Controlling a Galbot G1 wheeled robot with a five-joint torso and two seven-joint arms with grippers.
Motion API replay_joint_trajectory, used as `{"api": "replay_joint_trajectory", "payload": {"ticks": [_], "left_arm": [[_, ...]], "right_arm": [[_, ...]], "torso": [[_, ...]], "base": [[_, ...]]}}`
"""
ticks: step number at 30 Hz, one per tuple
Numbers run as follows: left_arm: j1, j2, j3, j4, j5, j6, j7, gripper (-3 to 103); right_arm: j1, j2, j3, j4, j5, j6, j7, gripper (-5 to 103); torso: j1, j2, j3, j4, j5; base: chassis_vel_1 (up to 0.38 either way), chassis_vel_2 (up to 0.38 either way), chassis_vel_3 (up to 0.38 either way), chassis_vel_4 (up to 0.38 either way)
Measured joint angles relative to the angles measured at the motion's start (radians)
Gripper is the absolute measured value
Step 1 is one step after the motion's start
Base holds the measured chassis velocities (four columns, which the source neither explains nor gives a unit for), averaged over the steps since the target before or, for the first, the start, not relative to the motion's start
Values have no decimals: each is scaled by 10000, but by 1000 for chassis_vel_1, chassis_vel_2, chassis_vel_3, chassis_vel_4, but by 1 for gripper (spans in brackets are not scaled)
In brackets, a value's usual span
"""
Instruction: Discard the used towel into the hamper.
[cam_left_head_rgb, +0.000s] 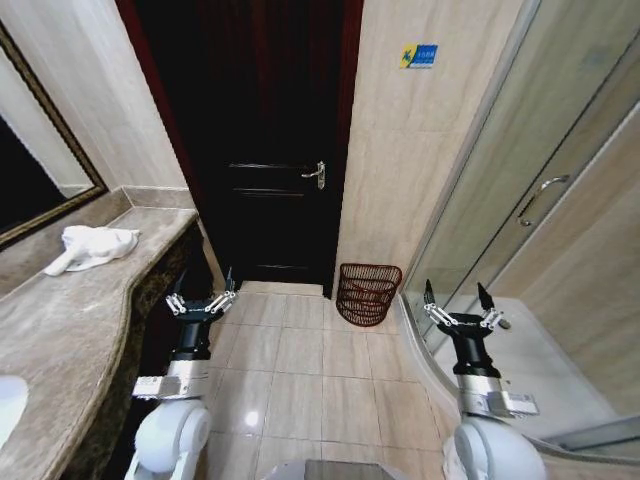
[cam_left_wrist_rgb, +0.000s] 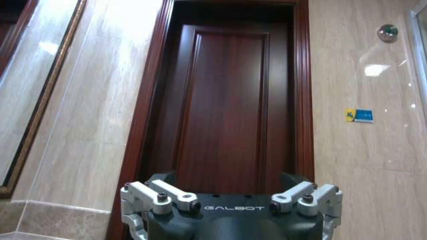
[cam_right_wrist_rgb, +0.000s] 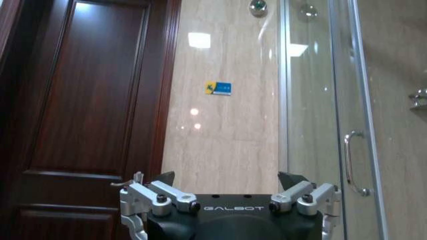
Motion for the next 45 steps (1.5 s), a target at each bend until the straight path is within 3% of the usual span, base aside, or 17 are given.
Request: {"api": "replay_joint_trajectory", "payload": {"ticks": [29, 34, 37, 40, 43, 45], "left_arm": [[128, -118, 25, 202, 148, 179, -44, 100], [117, 79, -97, 30, -23, 533, -321, 100], [-46, 520, 160, 265, -373, 1111, -840, 100], [14, 428, 110, 262, -433, 1207, -978, 100], [439, 397, -89, -135, -859, 1365, -1273, 100], [615, 613, -253, -177, -1090, 1343, -1403, 100]], "right_arm": [[176, -16, -309, -387, -79, 20, -191, 100], [712, -550, -169, -557, 384, -432, -39, 100], [1323, -1760, 311, -1132, 1042, -644, 320, 100], [1411, -2314, 585, -1469, 1366, -538, 399, 100], [1721, -2418, 733, -1597, 1445, -518, 512, 100], [1839, -2255, 683, -1122, 1499, -980, 680, 100]], "torso": [[9, -4, 4, -2, 0], [8, -3, 3, -1, 2], [17, -6, 5, 1, 0], [15, -5, 5, -3, -5], [7, -3, 3, 0, 8], [3, -1, 1, 5, 0]], "base": [[-68, 68, 71, -69], [-90, 74, 91, -89], [-37, 65, 69, -54], [-16, 27, 35, -33], [0, 0, 0, 0], [10, -15, 12, 26]]}}
